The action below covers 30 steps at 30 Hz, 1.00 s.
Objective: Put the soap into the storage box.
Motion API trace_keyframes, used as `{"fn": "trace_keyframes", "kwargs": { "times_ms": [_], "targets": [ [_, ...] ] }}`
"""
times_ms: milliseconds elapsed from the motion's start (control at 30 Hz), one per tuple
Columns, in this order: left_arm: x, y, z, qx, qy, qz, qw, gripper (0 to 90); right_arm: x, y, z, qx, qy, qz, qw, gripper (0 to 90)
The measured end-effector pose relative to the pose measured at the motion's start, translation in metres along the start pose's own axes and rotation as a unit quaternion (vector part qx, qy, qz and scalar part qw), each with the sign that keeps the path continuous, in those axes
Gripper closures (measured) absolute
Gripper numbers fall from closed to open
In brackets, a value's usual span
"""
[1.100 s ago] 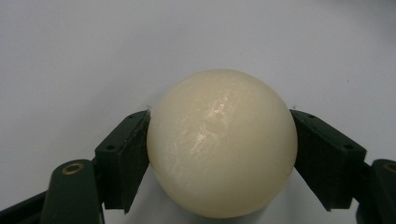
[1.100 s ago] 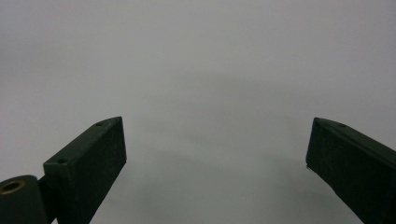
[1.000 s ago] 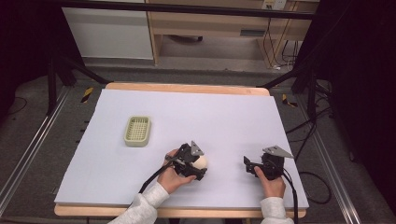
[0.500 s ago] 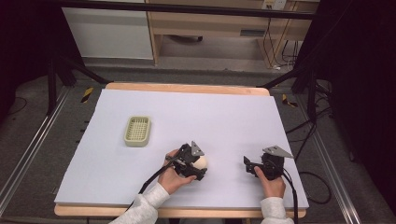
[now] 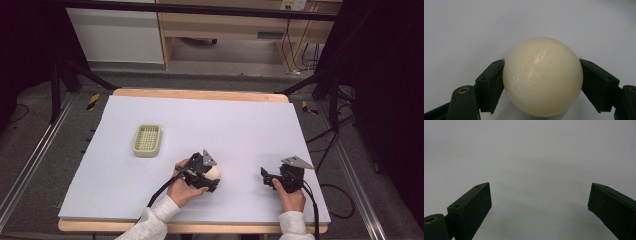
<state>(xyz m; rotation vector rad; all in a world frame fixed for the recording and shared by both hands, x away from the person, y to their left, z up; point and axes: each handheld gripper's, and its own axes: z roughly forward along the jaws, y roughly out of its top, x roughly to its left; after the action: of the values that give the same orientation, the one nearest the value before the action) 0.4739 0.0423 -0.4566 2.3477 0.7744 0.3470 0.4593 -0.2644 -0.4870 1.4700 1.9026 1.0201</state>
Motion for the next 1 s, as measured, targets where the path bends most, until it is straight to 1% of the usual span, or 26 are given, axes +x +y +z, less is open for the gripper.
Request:
{"fn": "trace_keyframes", "kwargs": {
  "times_ms": [67,267,367,400,433,467,500,533,567,667,700,1000],
  "targets": [
    [0.000,0.000,-0.002,-0.004,-0.001,-0.001,1.0000,24.2,0.000,0.000,0.000,0.000,0.000,0.000,1.0000,5.3],
    [0.003,-0.001,-0.009,-0.004,-0.001,0.003,1.0000,24.2,0.000,0.000,0.000,0.000,0.000,0.000,1.0000,5.3],
    [0.004,-0.002,-0.011,-0.006,0.002,0.000,1.0000,24.2,0.000,0.000,0.000,-0.001,0.001,-0.001,1.0000,5.1],
    [0.005,-0.002,-0.013,-0.004,0.004,0.001,1.0000,24.2,0.000,0.000,0.000,0.000,0.001,0.000,1.0000,4.9],
    [0.007,-0.003,-0.017,-0.007,0.006,-0.003,1.0000,24.2,0.000,0.000,0.000,-0.003,0.003,-0.004,1.0000,4.1],
    [0.009,-0.004,-0.019,-0.007,0.005,-0.002,1.0000,24.2,0.000,0.000,-0.001,-0.004,0.004,-0.003,1.0000,3.7],
    [0.010,-0.004,-0.021,-0.010,0.007,-0.005,0.9999,24.2,0.001,0.000,-0.001,-0.004,0.002,-0.003,1.0000,3.5],
    [0.010,-0.004,-0.021,-0.010,0.007,-0.005,0.9999,24.2,0.001,0.000,-0.001,-0.005,0.001,-0.004,1.0000,3.6],
    [0.013,-0.005,-0.025,-0.009,0.009,-0.004,0.9999,24.3,0.001,0.000,-0.001,-0.006,0.000,-0.005,1.0000,3.6],
    [0.015,-0.006,-0.028,-0.013,0.012,-0.008,0.9998,24.2,0.001,0.000,-0.001,-0.006,0.002,-0.008,1.0000,3.6],
    [0.017,-0.008,-0.031,-0.013,0.017,-0.008,0.9997,24.2,0.002,-0.001,-0.002,-0.007,0.001,-0.008,0.9999,3.6],
    [0.028,-0.011,-0.043,-0.019,0.019,-0.016,0.9995,24.2,0.002,-0.001,-0.002,-0.008,0.000,-0.010,0.9999,4.0]
  ]
}}
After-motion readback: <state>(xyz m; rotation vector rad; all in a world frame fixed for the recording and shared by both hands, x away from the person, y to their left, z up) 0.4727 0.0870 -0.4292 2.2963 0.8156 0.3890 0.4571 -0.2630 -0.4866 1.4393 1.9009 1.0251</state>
